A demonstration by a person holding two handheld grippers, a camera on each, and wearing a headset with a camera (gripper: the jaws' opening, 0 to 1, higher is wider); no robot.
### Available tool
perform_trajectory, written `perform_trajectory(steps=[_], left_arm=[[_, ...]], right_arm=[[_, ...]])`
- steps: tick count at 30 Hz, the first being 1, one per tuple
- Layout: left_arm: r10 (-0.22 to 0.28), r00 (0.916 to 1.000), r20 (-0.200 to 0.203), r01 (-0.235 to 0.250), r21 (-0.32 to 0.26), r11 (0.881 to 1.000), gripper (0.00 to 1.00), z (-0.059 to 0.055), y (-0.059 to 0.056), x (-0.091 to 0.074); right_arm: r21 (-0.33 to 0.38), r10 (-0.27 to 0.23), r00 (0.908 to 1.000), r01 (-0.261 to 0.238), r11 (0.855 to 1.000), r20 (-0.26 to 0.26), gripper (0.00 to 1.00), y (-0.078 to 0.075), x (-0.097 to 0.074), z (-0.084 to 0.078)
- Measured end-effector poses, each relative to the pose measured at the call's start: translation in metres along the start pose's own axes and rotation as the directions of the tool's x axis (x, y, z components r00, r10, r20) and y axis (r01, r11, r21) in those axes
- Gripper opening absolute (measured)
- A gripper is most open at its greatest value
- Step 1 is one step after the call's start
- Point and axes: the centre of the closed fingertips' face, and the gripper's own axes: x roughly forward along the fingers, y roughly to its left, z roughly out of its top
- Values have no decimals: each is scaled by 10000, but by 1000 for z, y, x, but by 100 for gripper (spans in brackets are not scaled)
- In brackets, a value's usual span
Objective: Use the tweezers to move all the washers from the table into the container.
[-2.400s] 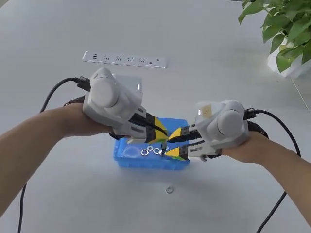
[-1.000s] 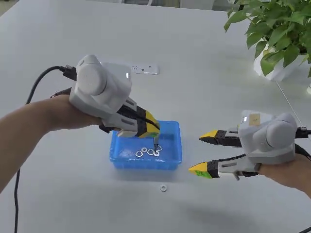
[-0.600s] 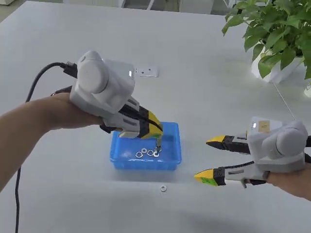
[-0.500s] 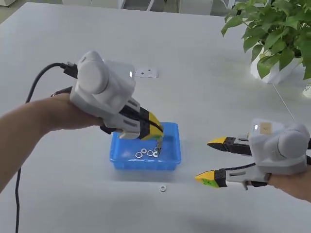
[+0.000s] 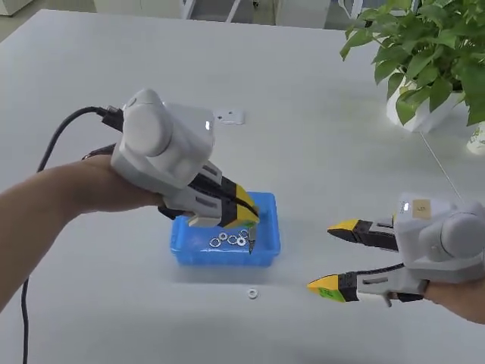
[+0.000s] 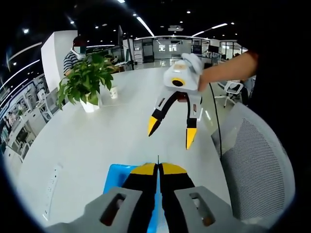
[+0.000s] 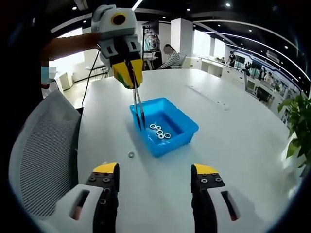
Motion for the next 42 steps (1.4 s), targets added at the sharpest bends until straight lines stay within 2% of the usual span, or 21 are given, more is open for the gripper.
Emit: perform_trajectory(steps=[8, 13, 16, 25, 32, 42], left_arm=[[-99, 9999, 124, 100, -19, 9999, 5, -3, -8, 7], [-68, 9998, 191, 69, -40, 10000, 5, -5, -8, 8], [-125, 9998, 172, 126, -64, 9999, 5, -8, -11, 11], [-164, 9996, 225, 167, -90, 9998, 5, -15, -17, 17], [-217, 9996, 185, 219, -128, 9997, 5, -23, -20, 20], [-342, 9993, 158, 345, -190, 9992, 5, -30, -23, 27]], right_arm=[[148, -181, 9998, 180, 9997, 39, 69, 0, -3, -3], [183, -315, 9994, 313, 9993, 133, 78, -1, -3, -4], [259, -310, 9994, 305, 9992, 180, 80, 0, -3, -5], [348, -471, 9985, 461, 9983, 288, 93, 0, -2, -8], [419, -398, 9987, 384, 9984, 327, 93, 3, 1, -11], [319, -9, 9988, -7, 9995, 500, 88, 13, 8, -12]])
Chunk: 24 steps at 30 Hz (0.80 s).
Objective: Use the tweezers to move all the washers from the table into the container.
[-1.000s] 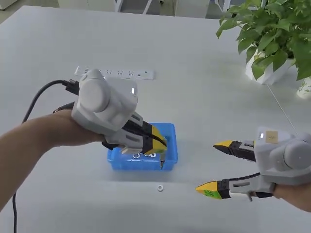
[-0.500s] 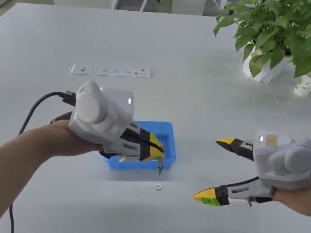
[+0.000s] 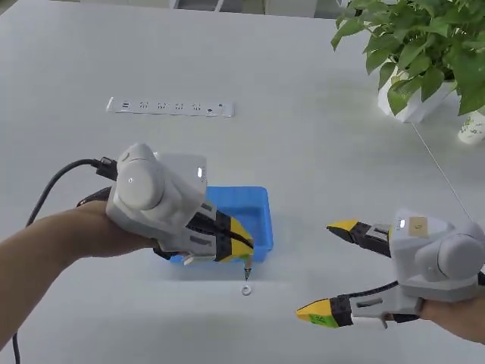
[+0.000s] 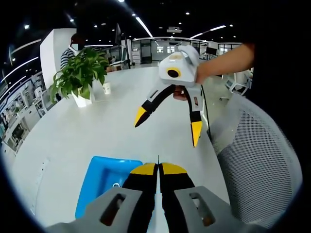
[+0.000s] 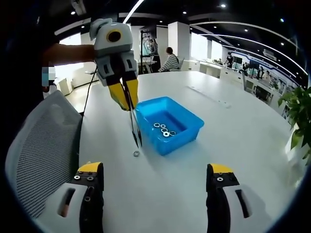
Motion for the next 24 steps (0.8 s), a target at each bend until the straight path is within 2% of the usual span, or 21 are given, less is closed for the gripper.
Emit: perform_trajectory(steps=[6, 24], left_arm=[[-91, 9999, -93, 91, -28, 10000, 5, -5, -2, 3], [-241, 9997, -61, 240, -169, 9996, 5, -8, -8, 5]], right_arm=[[-128, 185, 9998, -185, 9997, 28, 84, 5, 5, -2], [-399, 857, 9961, -865, 9955, -206, 79, 23, 23, -6]])
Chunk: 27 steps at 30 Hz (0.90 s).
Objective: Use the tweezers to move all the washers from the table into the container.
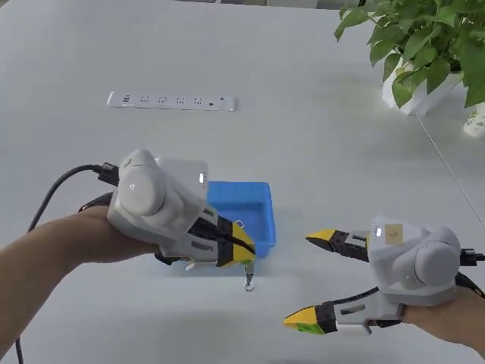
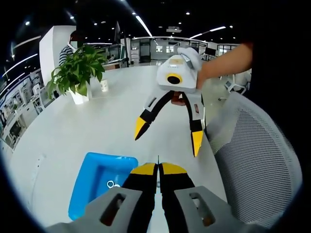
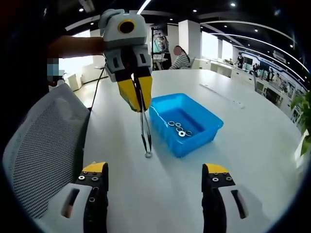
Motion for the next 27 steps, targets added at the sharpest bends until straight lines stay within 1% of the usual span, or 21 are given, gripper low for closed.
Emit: perform_trajectory(steps=[17, 24, 27], left_arm=[[-151, 9999, -63, 151, -2, 9999, 5, -5, -6, 5], [-177, 9998, 25, 177, 19, 9998, 5, -4, -6, 5], [-208, 9998, 25, 208, 33, 9998, 5, -4, -6, 5]], right_arm=[[-270, 326, 9993, -330, 9991, -165, 75, 6, 8, 1], [-317, 368, 9992, -373, 9988, -165, 74, 6, 10, 2], [-433, 479, 9987, -486, 9979, -177, 72, 8, 12, 2]])
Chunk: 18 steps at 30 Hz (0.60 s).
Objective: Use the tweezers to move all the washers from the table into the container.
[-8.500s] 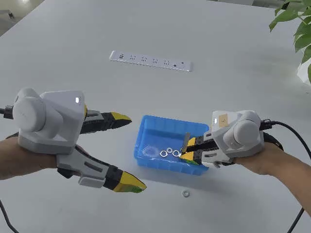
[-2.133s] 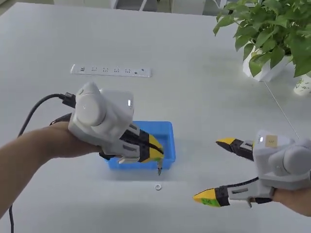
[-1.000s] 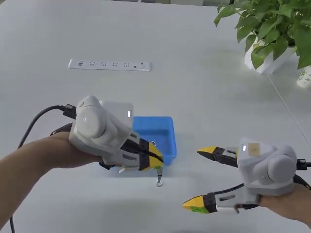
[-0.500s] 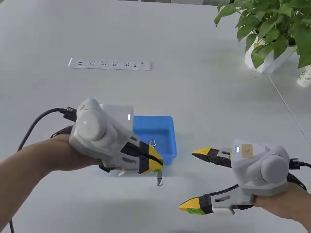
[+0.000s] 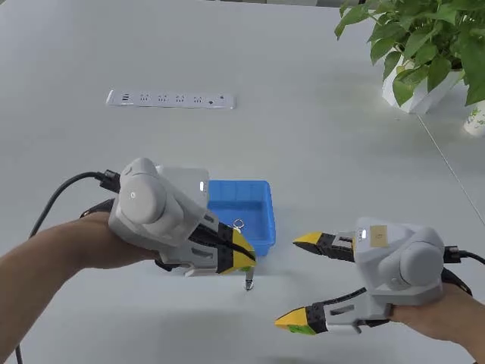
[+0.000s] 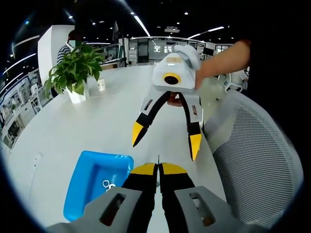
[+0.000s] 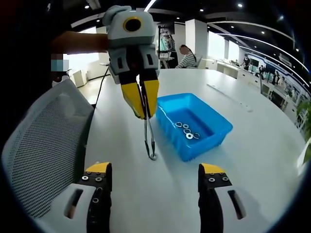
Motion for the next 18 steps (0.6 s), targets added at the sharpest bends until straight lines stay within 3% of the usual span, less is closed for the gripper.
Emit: perform_trajectory(steps=[5, 18], left_arm=[[-80, 9999, -78, 81, 107, 9999, 5, 0, 0, 0], [-216, 9997, -148, 220, 211, 9995, 5, -1, -1, 0]], right_arm=[[-205, 100, 9999, -100, 9997, -3, 65, 1, 5, 2], [-702, 609, 9981, -608, 9957, -11, 37, 3, 25, 14]])
